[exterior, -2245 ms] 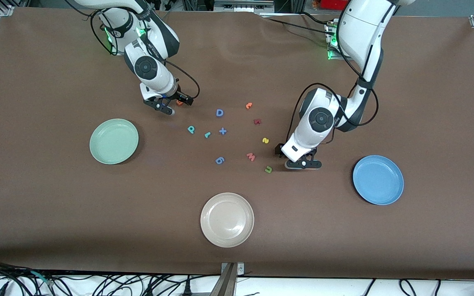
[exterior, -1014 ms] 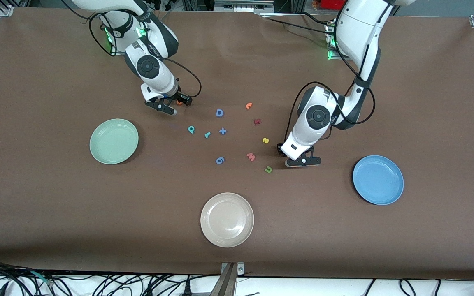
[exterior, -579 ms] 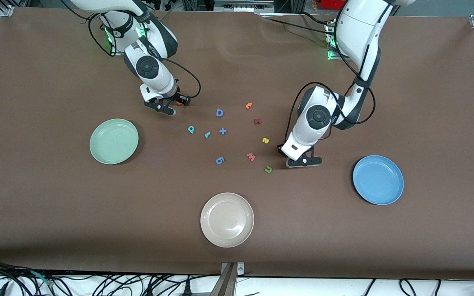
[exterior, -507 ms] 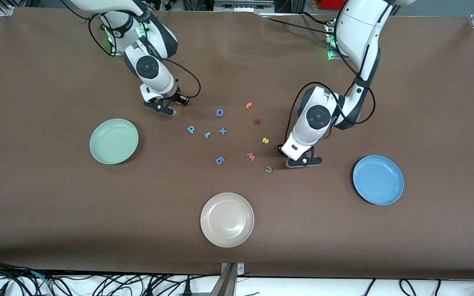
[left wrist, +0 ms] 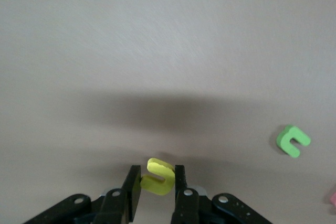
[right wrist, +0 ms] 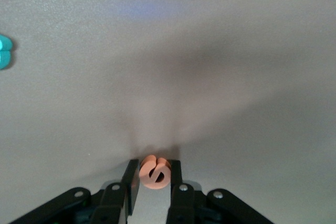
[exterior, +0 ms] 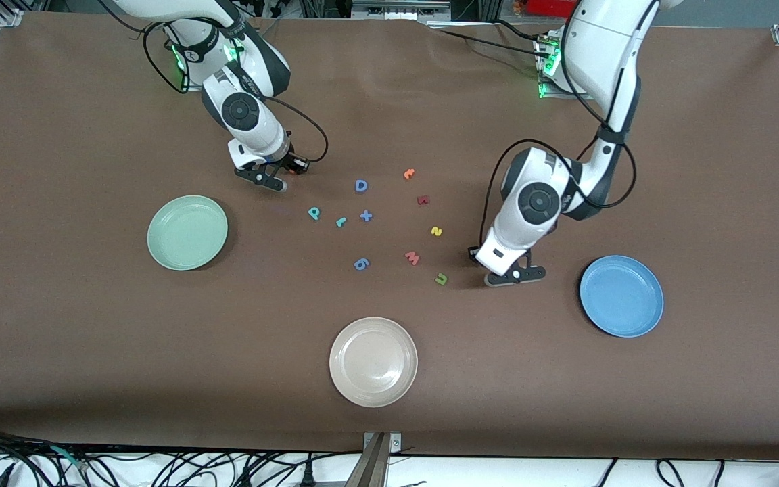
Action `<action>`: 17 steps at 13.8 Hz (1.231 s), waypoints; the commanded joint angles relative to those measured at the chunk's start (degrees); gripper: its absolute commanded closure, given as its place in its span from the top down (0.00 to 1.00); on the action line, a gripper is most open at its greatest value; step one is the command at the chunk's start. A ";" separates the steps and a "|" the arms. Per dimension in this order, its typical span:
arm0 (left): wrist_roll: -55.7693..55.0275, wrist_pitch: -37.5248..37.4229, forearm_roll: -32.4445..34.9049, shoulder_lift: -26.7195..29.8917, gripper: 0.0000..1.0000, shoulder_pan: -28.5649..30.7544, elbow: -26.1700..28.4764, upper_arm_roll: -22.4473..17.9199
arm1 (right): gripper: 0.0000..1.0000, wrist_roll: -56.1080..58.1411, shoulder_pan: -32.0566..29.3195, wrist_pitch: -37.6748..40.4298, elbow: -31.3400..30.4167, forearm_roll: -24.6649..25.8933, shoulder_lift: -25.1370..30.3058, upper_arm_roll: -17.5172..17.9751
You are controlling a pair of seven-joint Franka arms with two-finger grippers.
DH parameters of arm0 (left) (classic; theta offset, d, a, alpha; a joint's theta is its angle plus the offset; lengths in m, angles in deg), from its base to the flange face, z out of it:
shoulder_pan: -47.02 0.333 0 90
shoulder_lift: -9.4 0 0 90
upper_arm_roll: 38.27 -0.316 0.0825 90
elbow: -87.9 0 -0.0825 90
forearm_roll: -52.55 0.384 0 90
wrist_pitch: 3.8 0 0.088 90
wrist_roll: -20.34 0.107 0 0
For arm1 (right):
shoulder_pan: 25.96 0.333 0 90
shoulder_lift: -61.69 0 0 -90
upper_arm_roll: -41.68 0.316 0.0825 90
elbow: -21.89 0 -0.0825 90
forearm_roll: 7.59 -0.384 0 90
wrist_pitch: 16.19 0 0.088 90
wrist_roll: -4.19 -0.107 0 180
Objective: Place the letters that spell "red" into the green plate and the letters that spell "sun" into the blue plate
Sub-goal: 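Place the orange letter on the green plate while the left gripper places yellow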
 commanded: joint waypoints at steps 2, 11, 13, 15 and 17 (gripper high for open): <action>5.10 -13.47 1.01 0.74 0.13 7.14 -8.86 0.03 | 0.08 -0.69 -0.04 -0.71 -0.11 1.46 0.64 -0.58; 12.23 -23.34 5.58 -0.05 0.18 23.77 -11.87 0.21 | 0.08 13.16 -0.21 25.98 9.28 1.20 11.62 -8.03; 13.82 -23.34 5.58 -1.10 0.18 24.74 -11.69 0.21 | 0.08 19.93 -0.21 31.35 12.62 1.02 11.54 -11.72; 14.00 -22.82 5.67 -2.94 0.19 25.27 -11.95 0.12 | 0.08 27.22 -0.21 31.11 12.99 1.02 11.28 -16.38; 16.09 -22.55 6.63 -4.01 0.58 25.71 -12.04 0.03 | 0.08 33.65 -0.21 29.10 12.90 1.02 9.79 -20.34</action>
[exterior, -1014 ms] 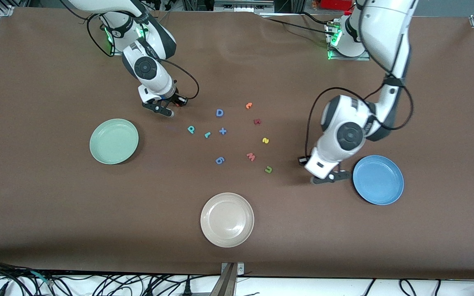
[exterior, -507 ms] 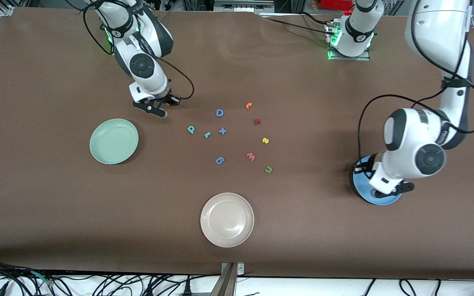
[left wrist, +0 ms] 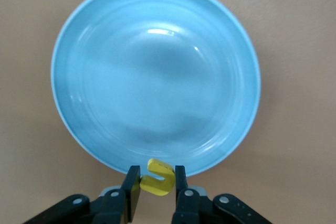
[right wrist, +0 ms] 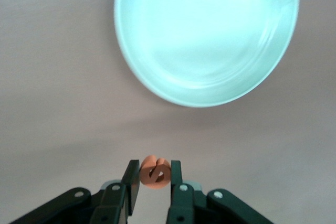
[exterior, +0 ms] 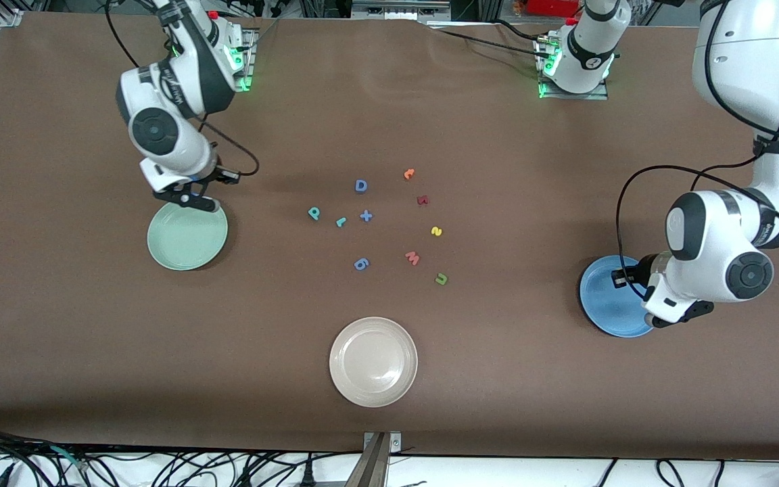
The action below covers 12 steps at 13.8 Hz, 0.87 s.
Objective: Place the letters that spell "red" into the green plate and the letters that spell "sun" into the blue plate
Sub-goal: 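Place the orange letter on the green plate while the left gripper places yellow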
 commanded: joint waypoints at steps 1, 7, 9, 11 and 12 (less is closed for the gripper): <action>3.90 -0.19 3.30 -1.16 0.83 0.94 -1.22 0.57 | 0.08 8.17 0.12 -2.52 0.61 0.29 -2.88 -4.52; 3.91 -0.19 1.91 -0.19 1.00 -0.81 -2.98 1.88 | 0.08 20.05 -0.15 -13.69 0.70 0.29 -10.17 -11.29; 2.60 0.16 -2.38 -0.19 1.00 -2.31 -2.98 4.77 | 0.08 21.73 -0.24 -15.19 0.70 0.29 -11.32 -12.35; -2.65 3.40 -4.16 -0.19 1.00 -5.11 -2.90 6.71 | 0.08 22.43 -0.94 -15.55 0.70 0.38 -11.85 -12.36; -7.46 5.15 -4.16 -0.28 1.00 -7.48 -2.89 6.72 | 0.10 22.96 -1.29 -16.25 0.70 0.30 -12.11 -12.36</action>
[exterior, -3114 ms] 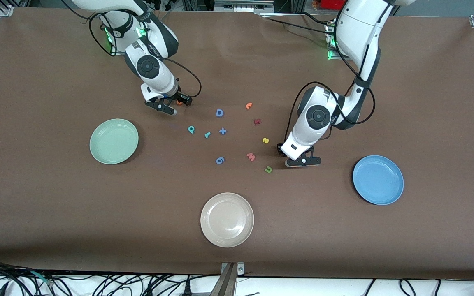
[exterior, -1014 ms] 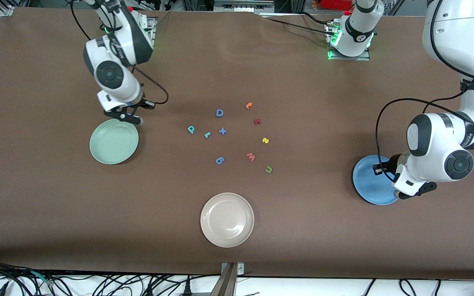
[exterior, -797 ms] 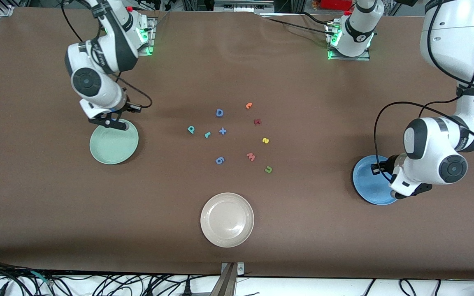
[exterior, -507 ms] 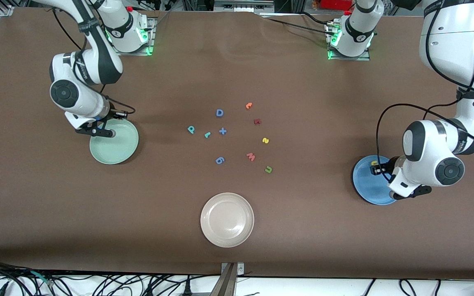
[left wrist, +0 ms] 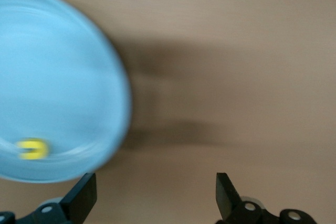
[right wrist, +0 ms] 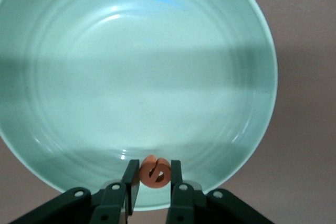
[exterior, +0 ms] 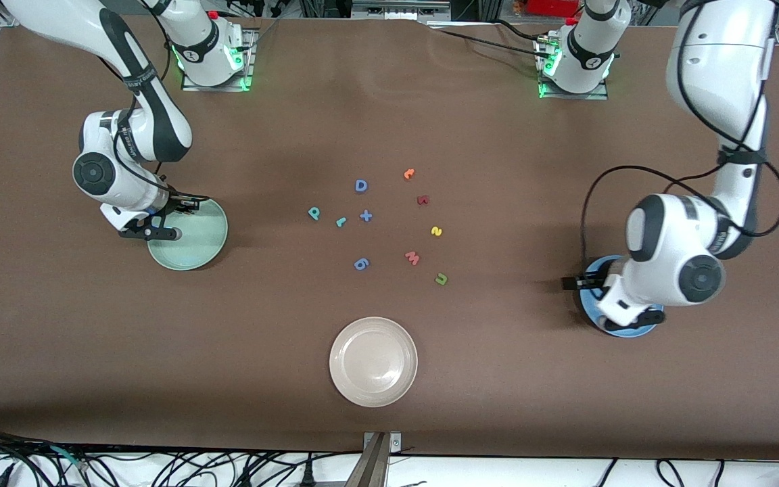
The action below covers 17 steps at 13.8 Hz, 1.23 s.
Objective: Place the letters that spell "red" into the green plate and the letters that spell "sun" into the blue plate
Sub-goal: 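Place the orange letter on the green plate while the left gripper places yellow, then grasp the green letter with the left gripper while the right gripper reaches teal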
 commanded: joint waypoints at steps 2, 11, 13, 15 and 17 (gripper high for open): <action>-18.38 7.21 -1.13 -0.63 1.00 -8.12 0.03 -0.05 | 0.17 1.77 -1.00 -0.97 0.60 0.30 -1.16 0.14; -55.51 11.02 -1.04 -6.77 1.00 -15.17 -5.14 -0.14 | 0.84 -1.12 -0.91 3.05 0.86 -0.49 1.64 0.84; -60.52 11.02 -1.04 -8.80 1.00 -16.66 -8.30 -0.14 | 0.84 -7.25 -0.82 8.05 2.00 -0.50 4.45 4.78; -63.43 11.02 -1.13 -9.59 1.00 -18.07 -9.81 -0.05 | 0.84 -13.84 -0.82 13.50 4.36 -0.58 5.87 8.73; -65.81 11.02 -1.13 -10.29 1.00 -19.48 -10.25 -0.14 | 0.84 -21.22 -0.82 18.26 8.05 -0.58 5.44 13.48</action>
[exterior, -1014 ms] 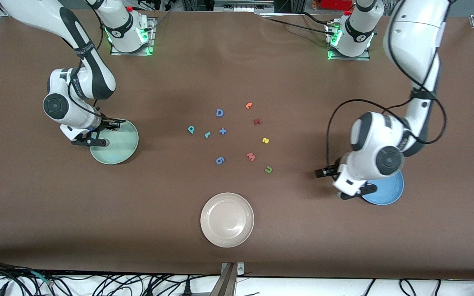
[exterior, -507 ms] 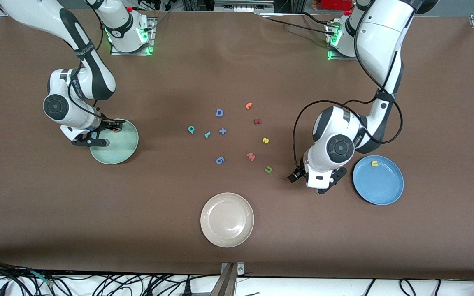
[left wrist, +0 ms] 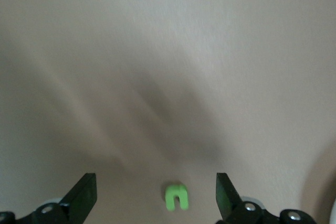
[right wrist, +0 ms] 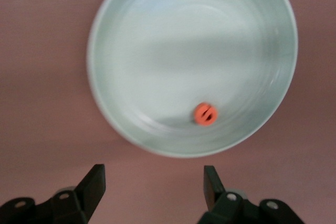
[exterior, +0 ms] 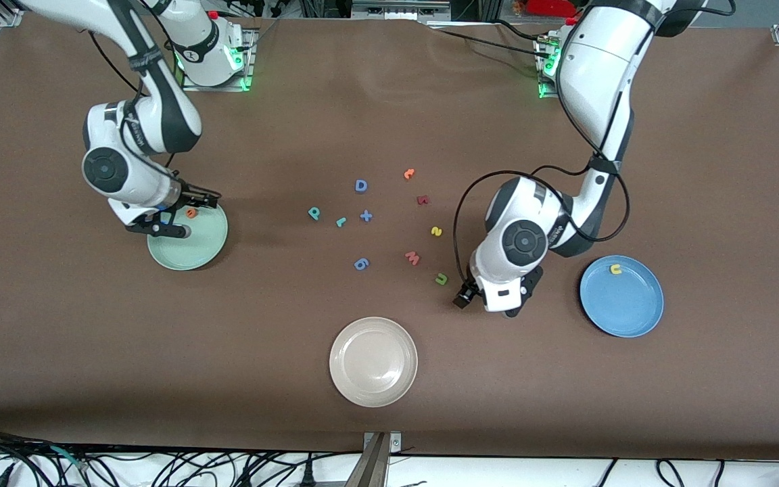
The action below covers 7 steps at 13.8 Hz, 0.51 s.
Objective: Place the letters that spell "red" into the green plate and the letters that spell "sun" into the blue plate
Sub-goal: 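Grasp the green letter with the left gripper while the right gripper reaches teal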
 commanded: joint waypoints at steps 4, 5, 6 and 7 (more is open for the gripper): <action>-6.53 3.60 -0.93 -5.52 1.00 -3.87 -4.22 -0.78 | 0.84 -19.69 0.16 3.98 6.44 -3.17 -2.42 11.15; -7.15 4.40 -0.84 -6.13 1.00 -4.31 -4.22 -0.78 | 0.86 -23.29 0.25 3.54 7.49 -3.17 -3.74 13.08; -7.24 4.49 -0.75 -6.49 1.00 -4.49 -4.22 -0.87 | 0.86 -26.02 1.03 2.93 8.20 -3.17 -4.79 14.06; -7.33 4.58 -0.75 -6.67 1.00 -4.58 -4.22 -0.78 | 0.86 -28.14 2.43 1.01 8.38 -3.17 -6.20 14.16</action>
